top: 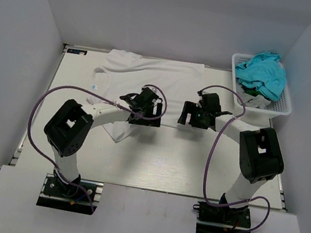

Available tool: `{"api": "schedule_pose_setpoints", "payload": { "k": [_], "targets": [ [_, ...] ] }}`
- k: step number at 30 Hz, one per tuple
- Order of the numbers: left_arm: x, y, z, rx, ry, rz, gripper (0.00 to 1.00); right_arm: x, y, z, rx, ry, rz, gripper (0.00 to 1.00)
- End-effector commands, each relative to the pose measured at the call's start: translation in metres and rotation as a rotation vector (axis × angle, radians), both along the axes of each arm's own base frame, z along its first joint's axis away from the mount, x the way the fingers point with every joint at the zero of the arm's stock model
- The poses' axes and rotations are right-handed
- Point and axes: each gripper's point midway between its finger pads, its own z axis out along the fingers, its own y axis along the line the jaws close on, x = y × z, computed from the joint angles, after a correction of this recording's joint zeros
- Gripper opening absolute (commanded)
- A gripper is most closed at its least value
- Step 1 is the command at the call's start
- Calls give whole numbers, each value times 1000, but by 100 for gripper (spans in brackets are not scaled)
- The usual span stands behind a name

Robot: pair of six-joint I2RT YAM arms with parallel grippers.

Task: Fold and stack the t-shirts
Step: Flatten out the tshirt

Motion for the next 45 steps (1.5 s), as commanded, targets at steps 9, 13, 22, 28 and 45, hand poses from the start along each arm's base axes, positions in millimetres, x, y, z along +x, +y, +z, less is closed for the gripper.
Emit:
{"api": "schedule_pose_setpoints", "payload": {
  "k": [9, 13, 22, 28, 45],
  "targets": [
    [-30, -18, -3, 35, 23, -201, 100, -7, -1, -11, -2, 46, 8, 90],
    [-48, -20, 2, 24, 30, -249, 100, -5, 1, -3, 4, 19, 30, 90],
    [-82, -8, 95, -118, -153, -297, 100, 7, 5, 50, 36, -112, 55, 90],
    [-113, 27, 85, -119, -79, -167, 100, 12, -9, 75, 5, -159, -38, 90],
    [-155, 129, 26, -8, 99, 523, 95, -3, -94, 54, -202, -56, -452, 90]
  ]
}}
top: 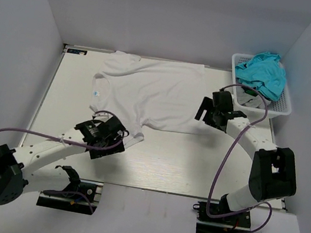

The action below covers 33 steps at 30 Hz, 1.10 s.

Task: Fold and stack the t-shirts
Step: Flatten out the tshirt, then grap the side of the flattened tshirt closest away from the robot with both arms

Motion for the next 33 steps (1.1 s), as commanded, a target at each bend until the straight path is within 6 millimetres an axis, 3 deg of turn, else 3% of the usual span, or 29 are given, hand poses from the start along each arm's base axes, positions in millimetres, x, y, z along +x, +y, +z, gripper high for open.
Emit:
{"api": "schedule_pose_setpoints", "payload": {
  "k": [1, 7, 12, 17, 21, 24, 27, 33],
  "targets": [
    [17, 1, 6, -81, -125, 133, 90, -6, -18, -1, -20, 15, -97, 90],
    [49, -2, 3, -90, -191, 191, 92, -4, -21, 10, -4, -25, -96, 90],
    [51, -2, -25, -36, -53, 198, 79, -6, -24, 17, -4, -50, -98, 90],
    [38, 0, -45, -39, 32, 191, 49, -11, -35, 6, -17, -32, -144, 90],
    [40, -1, -50, -56, 24, 183, 2, -17, -43, -1, -25, -3, -198, 90],
    [41, -3, -48, -59, 21, 183, 0, -19, -45, -7, -29, 5, -192, 90],
    [35, 11, -48, 2, 29, 195, 0, -17, -46, -14, -26, 21, -194, 84],
    [31, 16, -45, 10, 37, 196, 0, -15, -24, -38, 60, 88, -135, 69]
  ]
}}
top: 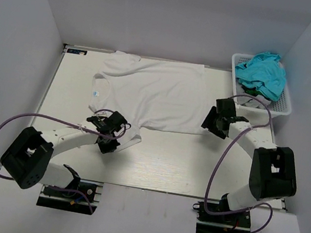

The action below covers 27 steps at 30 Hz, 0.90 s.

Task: Fold and stack the t-shirts
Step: Grap the side of the flattened tshirt closest away from the robot with both arms

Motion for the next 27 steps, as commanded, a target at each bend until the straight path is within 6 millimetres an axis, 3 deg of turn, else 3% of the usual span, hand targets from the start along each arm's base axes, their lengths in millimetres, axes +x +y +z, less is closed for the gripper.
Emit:
{"api": "schedule_pose_setpoints", "payload": {
  "k": [1, 6, 9, 10, 12, 13, 14, 17, 18, 19, 21, 23, 27],
  "targets": [
    [2, 4, 8, 8, -18, 1, 0, 3, 16, -12, 83, 16, 23, 66],
    [1, 3, 8, 9, -3, -21, 0, -1, 18, -38, 104, 74, -7, 66],
    [0, 4, 10, 9, -4, -21, 0, -3, 18, -40, 105, 91, -4, 58],
    [-2, 4, 12, 8, -5, -21, 0, -8, 20, -42, 116, 103, 4, 46],
    [0, 4, 17, 1, -15, -20, 0, -13, 19, -41, 115, 105, 14, 30],
    [1, 3, 20, -7, -27, -20, 0, -23, 15, -44, 103, 122, 7, 6],
    [-2, 5, 21, -4, -23, -20, 0, -29, 12, -40, 98, 125, 2, 0],
    [-10, 5, 27, -17, -2, -26, 0, -54, 3, -37, 75, 159, -4, 0],
    [-12, 5, 29, -23, 5, -28, 0, -69, -2, -44, 61, 194, -9, 0],
    [-22, 5, 29, -33, 38, -34, 0, -75, -4, -33, 64, 176, -9, 0],
    [-31, 2, 36, -63, 52, -52, 0, -97, -12, -37, 36, 225, -1, 0],
    [-52, 1, 34, -90, 112, -78, 0, -111, -18, -28, 20, 233, 4, 0],
    [-71, -10, 31, -190, 152, -152, 0, -134, -6, -30, 90, 263, 79, 0]
  ]
}}
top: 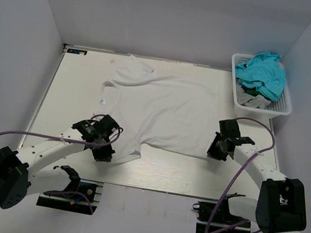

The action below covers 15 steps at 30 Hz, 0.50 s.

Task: Fold and stack the t-shirts
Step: Grap the side of the flattened tshirt closest away from the robot with both arms, then fold the flattened tshirt in 1/3 of the way

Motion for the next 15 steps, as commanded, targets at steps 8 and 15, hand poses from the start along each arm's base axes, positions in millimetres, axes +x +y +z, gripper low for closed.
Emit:
{"api": "schedule_pose_setpoints", "payload": {
  "k": [8, 15],
  "targets": [
    [38, -33, 44, -77, -90, -134, 0, 1, 16, 16, 51, -36, 155, 0],
    [121, -29, 95, 64, -292, -55, 0, 34, 26, 40, 56, -102, 191, 0]
  ]
}}
